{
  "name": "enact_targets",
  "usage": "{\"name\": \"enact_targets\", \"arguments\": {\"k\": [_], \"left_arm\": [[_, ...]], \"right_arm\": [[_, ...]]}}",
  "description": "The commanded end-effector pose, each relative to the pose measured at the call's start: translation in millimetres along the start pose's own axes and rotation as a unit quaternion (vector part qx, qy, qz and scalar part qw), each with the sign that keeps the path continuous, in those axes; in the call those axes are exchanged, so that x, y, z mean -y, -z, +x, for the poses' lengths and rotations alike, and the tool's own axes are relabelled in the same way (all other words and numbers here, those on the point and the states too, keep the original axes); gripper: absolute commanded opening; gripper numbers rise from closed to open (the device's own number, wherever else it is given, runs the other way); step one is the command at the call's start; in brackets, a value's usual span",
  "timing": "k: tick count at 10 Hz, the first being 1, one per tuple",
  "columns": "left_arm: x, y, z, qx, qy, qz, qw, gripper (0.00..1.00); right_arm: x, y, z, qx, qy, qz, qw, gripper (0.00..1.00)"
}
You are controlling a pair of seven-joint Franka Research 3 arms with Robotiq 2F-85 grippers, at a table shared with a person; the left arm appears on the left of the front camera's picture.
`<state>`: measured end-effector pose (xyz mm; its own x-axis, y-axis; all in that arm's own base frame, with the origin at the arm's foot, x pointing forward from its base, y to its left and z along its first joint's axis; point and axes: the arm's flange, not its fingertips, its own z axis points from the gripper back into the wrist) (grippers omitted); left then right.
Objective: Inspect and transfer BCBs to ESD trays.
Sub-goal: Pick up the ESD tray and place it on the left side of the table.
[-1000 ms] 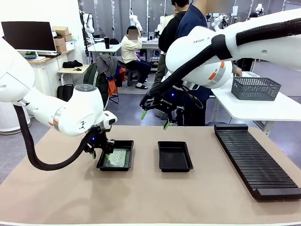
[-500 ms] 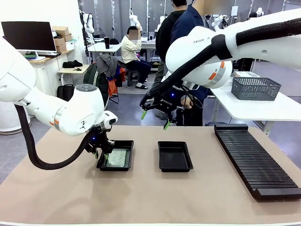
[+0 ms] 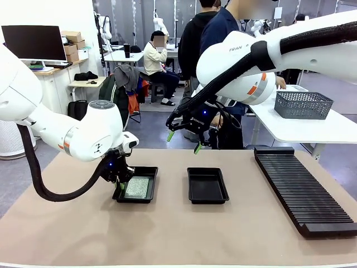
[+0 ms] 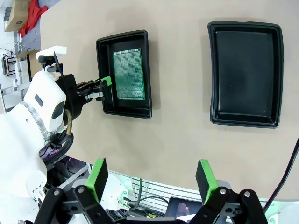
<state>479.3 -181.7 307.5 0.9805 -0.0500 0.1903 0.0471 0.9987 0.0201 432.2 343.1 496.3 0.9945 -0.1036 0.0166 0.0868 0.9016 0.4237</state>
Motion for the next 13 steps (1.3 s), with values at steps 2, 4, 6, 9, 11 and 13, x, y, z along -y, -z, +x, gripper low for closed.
{"name": "enact_targets", "arguments": {"k": [2, 4, 6, 9, 11, 13], "left_arm": [[6, 3, 2, 0.012, -0.011, 0.010, 1.000, 0.08], [7, 2, 3, 0.006, -0.012, 0.002, 1.000, 0.00], [1, -1, 1, 0.001, 0.000, 0.000, 1.000, 0.00], [1, -1, 1, 0.001, 0.000, 0.000, 1.000, 0.00], [1, -1, 1, 0.001, 0.001, -0.001, 1.000, 0.07], [-7, -12, 1, 0.008, -0.024, -0.037, 0.999, 0.00]], "right_arm": [[0, 0, 1, 0.002, -0.004, -0.008, 1.000, 1.00], [0, 0, 1, 0.002, -0.004, -0.008, 1.000, 1.00], [0, 0, 1, 0.002, -0.004, -0.008, 1.000, 1.00], [0, 0, 1, 0.002, -0.004, -0.008, 1.000, 1.00], [0, 0, 1, 0.002, -0.004, -0.008, 1.000, 1.00], [0, 0, 1, 0.002, -0.004, -0.008, 1.000, 1.00]]}}
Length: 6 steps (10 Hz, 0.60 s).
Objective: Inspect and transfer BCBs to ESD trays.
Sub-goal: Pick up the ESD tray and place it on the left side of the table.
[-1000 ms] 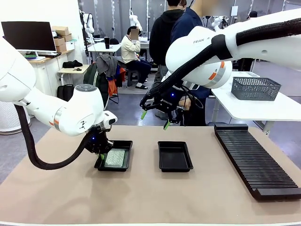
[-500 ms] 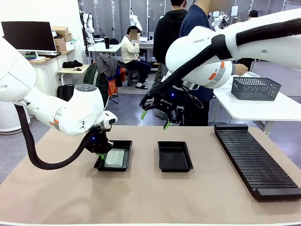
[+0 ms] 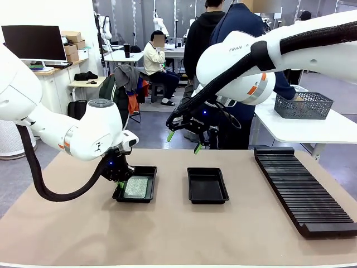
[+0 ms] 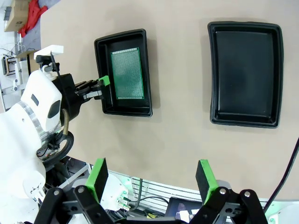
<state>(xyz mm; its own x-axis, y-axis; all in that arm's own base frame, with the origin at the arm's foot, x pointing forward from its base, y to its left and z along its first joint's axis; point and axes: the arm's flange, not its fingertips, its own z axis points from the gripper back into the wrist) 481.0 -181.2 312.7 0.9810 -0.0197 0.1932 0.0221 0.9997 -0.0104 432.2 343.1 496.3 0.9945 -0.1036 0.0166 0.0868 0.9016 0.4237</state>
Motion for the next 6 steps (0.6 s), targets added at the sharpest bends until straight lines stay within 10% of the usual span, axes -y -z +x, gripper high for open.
{"name": "enact_targets", "arguments": {"k": [1, 6], "left_arm": [[-11, -13, -2, 0.005, -0.017, -0.049, 0.999, 0.00], [-53, -31, -4, 0.046, -0.036, -0.117, 0.991, 0.00]], "right_arm": [[0, 0, 1, 0.002, -0.004, -0.008, 1.000, 1.00], [0, 0, 1, 0.002, -0.004, -0.008, 1.000, 1.00]]}}
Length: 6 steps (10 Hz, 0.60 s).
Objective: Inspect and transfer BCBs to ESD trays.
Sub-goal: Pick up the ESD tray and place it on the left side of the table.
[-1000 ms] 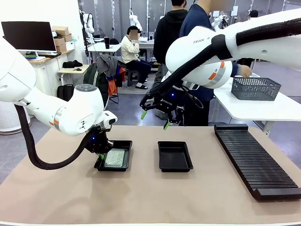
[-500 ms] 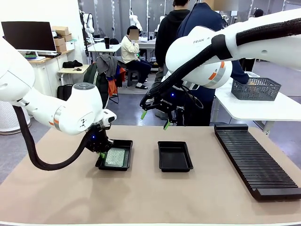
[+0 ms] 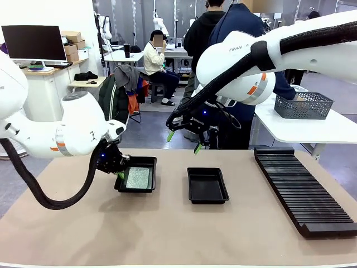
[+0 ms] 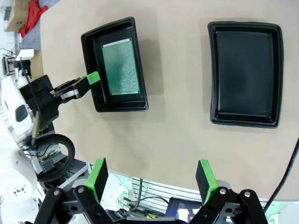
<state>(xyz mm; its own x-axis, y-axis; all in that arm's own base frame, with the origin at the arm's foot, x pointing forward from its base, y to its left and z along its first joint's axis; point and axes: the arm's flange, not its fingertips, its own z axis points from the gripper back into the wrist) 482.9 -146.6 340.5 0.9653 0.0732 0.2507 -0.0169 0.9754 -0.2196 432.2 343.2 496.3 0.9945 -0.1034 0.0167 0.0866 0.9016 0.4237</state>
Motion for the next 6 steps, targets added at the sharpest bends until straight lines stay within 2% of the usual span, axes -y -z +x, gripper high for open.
{"name": "enact_targets", "arguments": {"k": [1, 3, 6], "left_arm": [[-30, -14, -7, 0.013, 0.004, -0.023, 1.000, 0.00], [-67, -31, -2, 0.011, 0.013, -0.038, 0.999, 0.00], [-130, -52, 10, 0.005, 0.024, -0.026, 0.999, 0.00]], "right_arm": [[0, 0, 2, 0.002, -0.003, -0.008, 1.000, 1.00], [0, 0, 2, 0.002, -0.003, -0.008, 1.000, 1.00], [0, 0, 2, 0.002, -0.003, -0.008, 1.000, 1.00]]}}
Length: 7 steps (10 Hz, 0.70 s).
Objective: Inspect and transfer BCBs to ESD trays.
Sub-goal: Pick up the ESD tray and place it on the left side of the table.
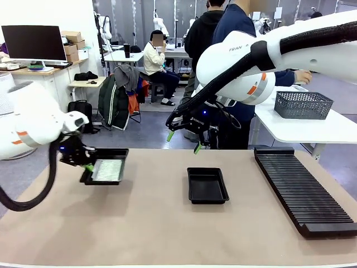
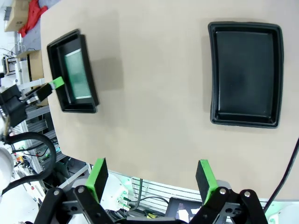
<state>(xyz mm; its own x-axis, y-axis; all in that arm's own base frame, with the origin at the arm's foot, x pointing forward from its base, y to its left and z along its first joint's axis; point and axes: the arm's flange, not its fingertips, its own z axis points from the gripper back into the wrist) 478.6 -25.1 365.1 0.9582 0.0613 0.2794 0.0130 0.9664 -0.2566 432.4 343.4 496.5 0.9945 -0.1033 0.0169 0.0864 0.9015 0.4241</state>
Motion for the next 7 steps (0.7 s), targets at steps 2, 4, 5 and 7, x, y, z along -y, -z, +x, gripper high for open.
{"name": "enact_targets", "arguments": {"k": [2, 4, 5, 7], "left_arm": [[-55, -12, 0, -0.026, 0.029, 0.000, 0.999, 0.00], [-80, -11, -2, -0.031, 0.020, 0.013, 0.999, 0.00], [-88, -10, -4, -0.031, 0.013, 0.025, 0.999, 0.00], [-100, -9, -11, -0.032, 0.013, 0.036, 0.999, 0.00]], "right_arm": [[0, 0, 1, 0.002, -0.003, -0.008, 1.000, 1.00], [0, 0, 1, 0.002, -0.003, -0.008, 1.000, 1.00], [0, 0, 1, 0.002, -0.003, -0.008, 1.000, 1.00], [0, 0, 1, 0.002, -0.003, -0.008, 1.000, 1.00]]}}
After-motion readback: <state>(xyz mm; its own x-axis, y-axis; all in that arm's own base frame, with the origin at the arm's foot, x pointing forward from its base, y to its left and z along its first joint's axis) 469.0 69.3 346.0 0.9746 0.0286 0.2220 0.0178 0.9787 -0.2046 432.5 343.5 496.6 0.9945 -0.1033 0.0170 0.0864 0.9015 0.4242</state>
